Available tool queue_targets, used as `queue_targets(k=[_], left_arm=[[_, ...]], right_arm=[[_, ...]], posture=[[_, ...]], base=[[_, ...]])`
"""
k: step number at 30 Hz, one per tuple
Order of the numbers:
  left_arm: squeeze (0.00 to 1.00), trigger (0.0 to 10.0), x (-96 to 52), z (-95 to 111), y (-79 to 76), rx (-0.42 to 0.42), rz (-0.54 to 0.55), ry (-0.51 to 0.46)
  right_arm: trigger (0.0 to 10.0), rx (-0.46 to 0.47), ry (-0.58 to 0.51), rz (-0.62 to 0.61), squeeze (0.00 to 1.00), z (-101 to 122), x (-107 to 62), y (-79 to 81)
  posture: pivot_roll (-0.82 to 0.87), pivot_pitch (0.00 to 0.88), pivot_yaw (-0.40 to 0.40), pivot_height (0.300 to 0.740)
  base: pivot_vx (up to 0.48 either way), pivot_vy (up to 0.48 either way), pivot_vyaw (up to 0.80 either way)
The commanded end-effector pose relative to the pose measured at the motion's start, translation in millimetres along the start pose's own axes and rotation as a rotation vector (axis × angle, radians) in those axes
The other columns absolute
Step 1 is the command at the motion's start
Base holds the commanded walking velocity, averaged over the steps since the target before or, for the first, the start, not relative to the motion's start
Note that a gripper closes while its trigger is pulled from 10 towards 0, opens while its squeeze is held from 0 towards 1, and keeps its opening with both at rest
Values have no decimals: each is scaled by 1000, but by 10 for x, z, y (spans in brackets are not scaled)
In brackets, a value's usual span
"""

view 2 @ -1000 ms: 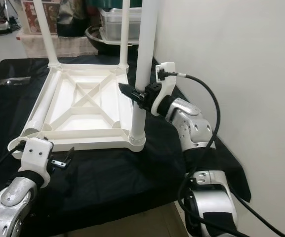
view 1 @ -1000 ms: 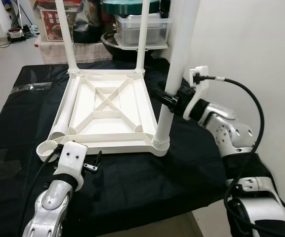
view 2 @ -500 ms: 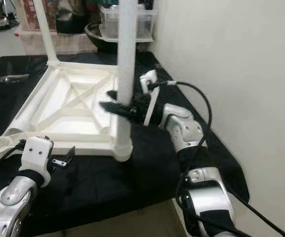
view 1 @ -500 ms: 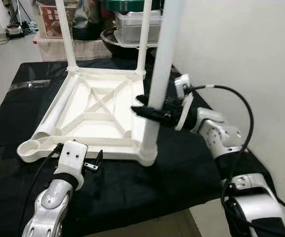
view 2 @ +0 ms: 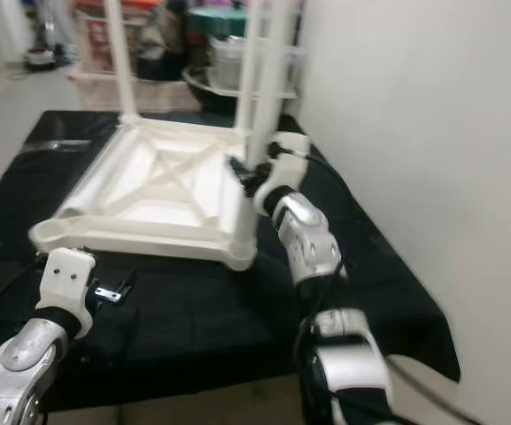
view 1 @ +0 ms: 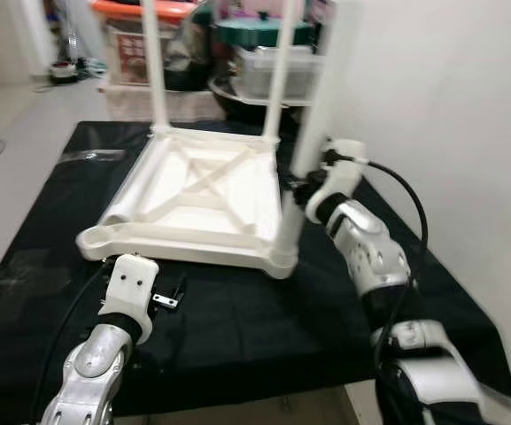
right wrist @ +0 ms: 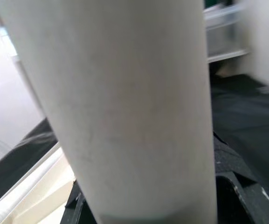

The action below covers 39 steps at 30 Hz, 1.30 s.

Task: Building children table

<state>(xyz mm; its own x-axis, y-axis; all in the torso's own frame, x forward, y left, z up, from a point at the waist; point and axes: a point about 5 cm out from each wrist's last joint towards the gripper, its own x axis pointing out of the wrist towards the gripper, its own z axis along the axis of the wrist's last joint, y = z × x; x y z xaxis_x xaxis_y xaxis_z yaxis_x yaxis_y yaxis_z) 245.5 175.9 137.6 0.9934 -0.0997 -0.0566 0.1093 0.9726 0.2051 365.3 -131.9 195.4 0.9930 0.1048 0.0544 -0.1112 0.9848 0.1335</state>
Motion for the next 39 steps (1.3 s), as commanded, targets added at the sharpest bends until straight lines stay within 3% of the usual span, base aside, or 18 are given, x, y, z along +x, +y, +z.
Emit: queue_targets(k=[1,4,5,8,9,12,13,18,19,22,24,29,31,32,33,34,37,39], left_arm=[[0,10000,4,11,-11,6,-18,0],[0,10000,8,7,-8,8,-21,4],[0,10000,18,4,-10,8,-24,6],[0,10000,28,3,-14,7,-25,6],[0,10000,34,4,-17,7,-26,6],[0,10000,42,3,-23,4,-26,4],[0,10000,45,4,-24,3,-25,3],[0,10000,55,6,-30,0,-25,1],[0,10000,63,11,-43,-1,-26,-2],[0,10000,64,12,-48,-2,-25,-2],[0,10000,56,12,-46,-6,-21,-3],[0,10000,46,12,-46,-8,-18,-3],[0,10000,45,12,-45,-8,-17,-2],[0,10000,43,11,-44,-9,-16,-2],[0,10000,43,11,-43,-9,-16,-2],[0,10000,39,11,-42,-10,-16,-2],[0,10000,34,11,-40,-11,-17,-1],[0,10000,28,14,-36,-10,-17,-1]], right_arm=[[0,-1,117,-137,0,-261,-148,-194],[0,-7,155,-111,0,-298,-219,-77],[10000,-1,176,-2,0,-310,-205,121],[10000,43,130,89,0,-248,-175,238],[10000,72,86,124,1000,-175,-126,262],[10000,145,1,395,831,81,38,390],[10000,153,-44,491,0,168,61,400],[10000,170,-25,741,0,177,-11,426],[10000,137,35,943,0,70,-138,414],[10000,131,43,1000,0,55,-186,415],[10000,146,99,1268,0,-1,-411,516],[10000,80,105,1402,0,-92,-553,660],[8235,60,75,1393,0,-94,-541,691],[4039,52,44,1311,0,-90,-460,716],[4039,49,25,1252,0,-88,-402,731],[0,50,-11,1145,0,-71,-324,734],[0,4,-19,859,0,-97,-173,635],[0,-15,30,456,0,-179,-35,366]], posture=[[111,0,-99,740],[104,0,-92,740],[102,0,-92,740],[102,0,-92,740],[104,0,-96,740],[102,0,-97,740],[100,0,-97,740],[96,0,-99,740],[108,0,-108,740],[111,0,-111,740],[116,0,-116,740],[126,0,-121,740],[126,0,-121,740],[126,0,-121,740],[126,0,-121,740],[118,0,-115,740],[118,0,-115,740],[112,0,-110,740]], base=[[0,0,0],[0,0,0],[0,0,0],[0,0,0],[0,0,0],[0,0,0],[0,0,0],[0,0,0],[0,0,0],[0,0,0],[0,0,0],[0,0,0],[0,0,0],[0,0,0],[0,0,0],[0,0,0],[0,0,0],[0,0,0]])
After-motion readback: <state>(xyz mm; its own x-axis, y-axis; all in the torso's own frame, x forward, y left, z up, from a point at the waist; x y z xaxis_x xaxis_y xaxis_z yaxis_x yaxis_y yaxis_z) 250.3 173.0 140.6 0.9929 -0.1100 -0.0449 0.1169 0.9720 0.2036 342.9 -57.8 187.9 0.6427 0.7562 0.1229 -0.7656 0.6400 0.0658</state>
